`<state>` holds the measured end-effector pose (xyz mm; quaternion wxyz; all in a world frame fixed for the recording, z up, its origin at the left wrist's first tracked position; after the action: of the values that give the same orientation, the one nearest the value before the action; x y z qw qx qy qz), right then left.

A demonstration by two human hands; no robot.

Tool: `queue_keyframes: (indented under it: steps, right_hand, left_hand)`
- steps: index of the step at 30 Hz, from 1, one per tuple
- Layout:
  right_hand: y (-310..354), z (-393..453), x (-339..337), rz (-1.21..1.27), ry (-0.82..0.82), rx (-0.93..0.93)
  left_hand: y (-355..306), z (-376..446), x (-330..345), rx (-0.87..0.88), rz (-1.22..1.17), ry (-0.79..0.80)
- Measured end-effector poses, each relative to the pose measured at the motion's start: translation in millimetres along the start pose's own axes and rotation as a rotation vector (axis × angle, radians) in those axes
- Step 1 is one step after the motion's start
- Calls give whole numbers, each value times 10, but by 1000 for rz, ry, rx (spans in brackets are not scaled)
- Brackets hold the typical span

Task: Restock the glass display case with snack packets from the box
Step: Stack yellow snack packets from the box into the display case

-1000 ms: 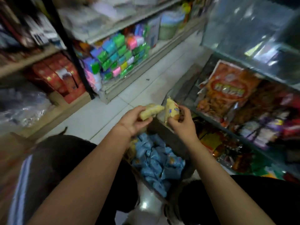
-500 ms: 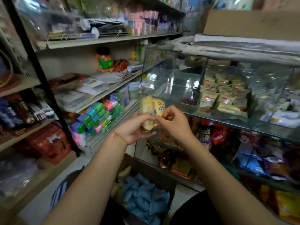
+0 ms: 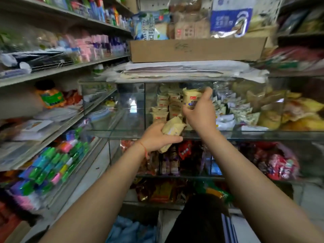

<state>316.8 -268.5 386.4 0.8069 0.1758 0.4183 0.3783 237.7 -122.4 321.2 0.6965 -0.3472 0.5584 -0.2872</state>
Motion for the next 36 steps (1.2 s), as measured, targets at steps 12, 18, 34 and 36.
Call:
queue_keyframes:
  steps: [12, 18, 34, 36]
  right_hand:
    - [-496, 236, 770, -738, 570, 43]
    - [-586, 327, 851, -802, 534, 93]
    - [36, 462, 365, 305, 485, 41]
    - [208, 302, 325, 485, 659, 11]
  left_hand:
    - [71, 233, 334, 86, 460, 140]
    - [40, 274, 334, 77, 495, 176]
    - [-110, 323, -69, -47, -319, -191]
    - [-97, 322, 103, -168, -662, 37]
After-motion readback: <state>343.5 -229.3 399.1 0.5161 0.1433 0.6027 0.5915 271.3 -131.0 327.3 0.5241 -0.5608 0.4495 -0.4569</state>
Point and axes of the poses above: each hand's wrist, its own z-axis towards the middle knuckle, its own x-axis out of the palm, y = z × x, the point moved 9 cm from there along z, towards the middle knuckle, and after that the axes turned 8 degrees about -z, right-handed, at the moved point
